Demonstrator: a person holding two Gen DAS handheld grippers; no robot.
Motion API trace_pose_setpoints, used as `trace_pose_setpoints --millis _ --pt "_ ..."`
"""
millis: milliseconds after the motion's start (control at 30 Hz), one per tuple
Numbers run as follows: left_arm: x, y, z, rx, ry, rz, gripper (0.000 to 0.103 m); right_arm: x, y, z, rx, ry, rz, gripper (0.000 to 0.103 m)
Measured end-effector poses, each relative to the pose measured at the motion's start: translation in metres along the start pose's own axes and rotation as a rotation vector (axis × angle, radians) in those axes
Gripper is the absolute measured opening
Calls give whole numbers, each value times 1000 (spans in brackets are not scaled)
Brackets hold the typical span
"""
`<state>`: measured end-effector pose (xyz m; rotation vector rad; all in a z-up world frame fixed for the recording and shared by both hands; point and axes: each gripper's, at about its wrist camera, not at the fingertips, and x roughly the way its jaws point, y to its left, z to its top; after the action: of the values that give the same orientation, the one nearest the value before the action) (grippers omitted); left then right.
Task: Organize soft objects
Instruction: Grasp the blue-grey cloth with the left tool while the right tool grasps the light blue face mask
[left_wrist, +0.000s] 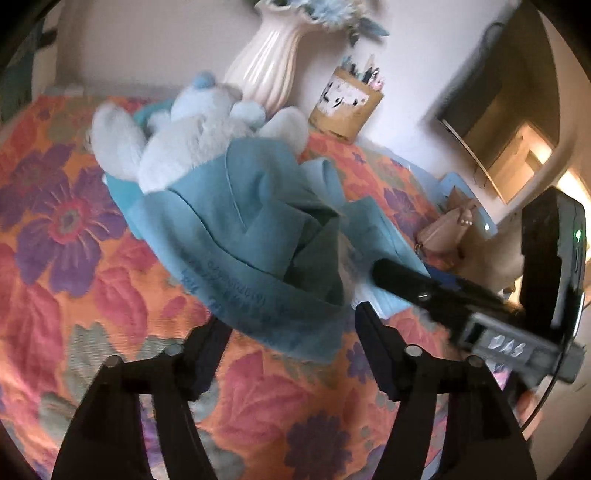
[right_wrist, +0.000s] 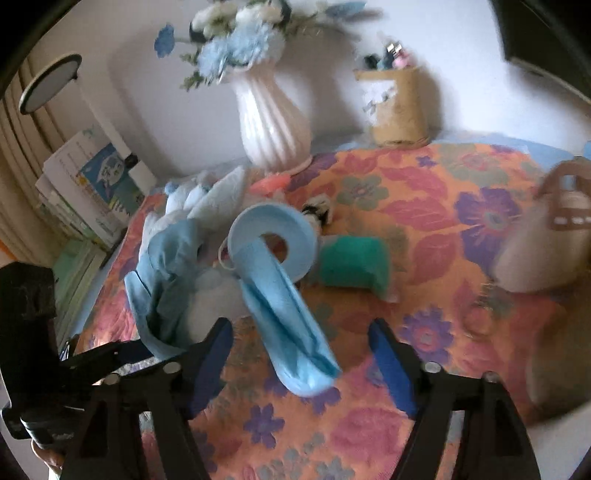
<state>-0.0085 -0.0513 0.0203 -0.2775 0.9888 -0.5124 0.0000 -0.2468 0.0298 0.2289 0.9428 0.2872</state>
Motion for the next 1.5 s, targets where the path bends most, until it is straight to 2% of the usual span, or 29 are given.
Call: trace_pose_setpoints --millis 33,67,133,267,333,467,533,633,667,700,733,767,833,900,933,967,1000,1033,1067,1133,1167,1200,1267,1300,1367,1500 --pt "2 1 0 -9 4 -14 23 4 3 0 -10 13 25 31" --pt "2 2 -2 -14 15 -37 13 7 7 -2 -21 25 47 18" --pt "-7 1 -8 -3 -11 -35 7 4 14 -8 -40 18 56 15" --pt "-54 -12 -24 95 -87 -71 7 -25 24 -24 -32 -16 93 14" --pt "-81 -18 -34 158 -112 -66 7 -41 26 -31 -14 -11 93 14" --pt "-112 -16 -50 238 -68 -66 7 -60 23 -42 35 22 124 14" --pt "-116 -9 -57 257 -69 21 7 -67 19 -46 45 14 86 14" --pt "-104 13 -59 214 -9 115 8 -67 23 -48 -3 -5 -101 14" --pt "-96 24 -59 186 25 150 8 -65 28 -50 -47 -8 -190 14" --pt "-91 30 -60 177 43 174 13 -62 32 -50 -80 -7 -234 14" --pt "-86 35 -61 172 58 205 27 -58 36 -52 -108 -2 -262 14" --pt "-82 40 -62 171 72 256 32 -52 41 -54 -128 9 -272 14" --pt "-84 47 -64 171 76 286 33 -39 45 -59 -122 56 -195 14" --pt "-88 50 -63 160 64 282 35 -32 43 -64 -108 88 -121 16" --pt "-89 52 -61 156 58 291 50 -29 44 -66 -108 100 -97 19" --pt "-92 54 -60 157 48 311 61 -27 45 -69 -113 119 -80 28" --pt "-92 55 -58 161 33 327 81 -26 45 -71 -115 125 -76 34" --pt "-97 56 -58 167 10 330 84 -27 46 -72 -115 126 -72 51" --pt "-99 56 -57 170 5 322 85 -31 44 -73 -109 119 -66 60" --pt "-99 56 -56 173 13 298 85 -42 38 -74 -93 95 -30 62" --pt "-100 57 -56 172 11 279 85 -50 33 -75 -71 89 16 65" --pt "-98 56 -55 169 9 267 90 -55 29 -75 -55 84 46 69" --pt "-93 56 -51 160 4 252 95 -65 19 -73 -4 50 104 89" --pt "-89 54 -48 157 2 251 95 -69 16 -74 20 35 118 92" --pt "-74 52 -41 162 15 239 95 -69 9 -73 62 25 140 94" --pt "-49 51 -37 170 50 259 94 -47 11 -75 95 85 143 94"
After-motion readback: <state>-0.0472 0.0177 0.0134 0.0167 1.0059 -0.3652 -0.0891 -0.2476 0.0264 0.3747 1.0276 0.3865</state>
